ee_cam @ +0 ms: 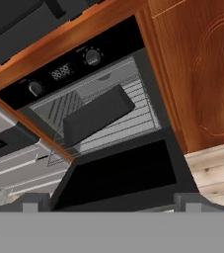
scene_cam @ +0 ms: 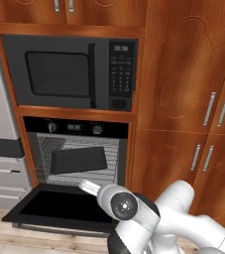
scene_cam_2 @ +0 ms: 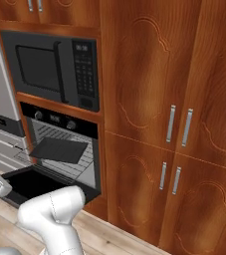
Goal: Take the baked cake out of the oven and place it on the plate for cooling. Then close the oven door.
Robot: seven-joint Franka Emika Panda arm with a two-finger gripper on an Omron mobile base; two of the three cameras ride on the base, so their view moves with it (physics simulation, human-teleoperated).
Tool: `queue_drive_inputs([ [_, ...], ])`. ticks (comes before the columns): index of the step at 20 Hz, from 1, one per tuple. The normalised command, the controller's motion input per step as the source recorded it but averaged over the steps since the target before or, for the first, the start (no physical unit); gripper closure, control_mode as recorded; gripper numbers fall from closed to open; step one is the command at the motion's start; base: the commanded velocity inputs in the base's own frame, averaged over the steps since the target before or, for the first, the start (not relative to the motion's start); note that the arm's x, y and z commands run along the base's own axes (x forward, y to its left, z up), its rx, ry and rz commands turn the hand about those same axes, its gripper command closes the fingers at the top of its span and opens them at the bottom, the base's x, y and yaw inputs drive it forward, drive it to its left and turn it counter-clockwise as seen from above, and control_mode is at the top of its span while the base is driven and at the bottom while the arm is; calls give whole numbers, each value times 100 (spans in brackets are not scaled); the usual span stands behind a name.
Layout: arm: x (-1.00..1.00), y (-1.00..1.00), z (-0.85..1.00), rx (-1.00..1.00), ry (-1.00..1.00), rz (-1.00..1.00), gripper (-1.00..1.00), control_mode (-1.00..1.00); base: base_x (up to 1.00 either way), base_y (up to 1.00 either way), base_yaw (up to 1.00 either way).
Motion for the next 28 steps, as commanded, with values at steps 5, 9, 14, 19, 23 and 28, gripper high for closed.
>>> queue_drive_inputs([
  [5, 0, 0, 0, 0, 0, 0, -100, 100, 50, 9, -2],
  [9, 0, 0, 0, 0, 0, 0, -100, 100, 27, 4, 0],
  [14, 0, 0, 0, 0, 0, 0, -100, 100, 46, 8, 0],
  [19, 0, 0, 0, 0, 0, 0, -100, 100, 31, 5, 0],
  [23, 0, 0, 0, 0, 0, 0, -100, 100, 15, 2, 0],
  [28, 0, 0, 0, 0, 0, 0, -100, 100, 0, 0, 0],
])
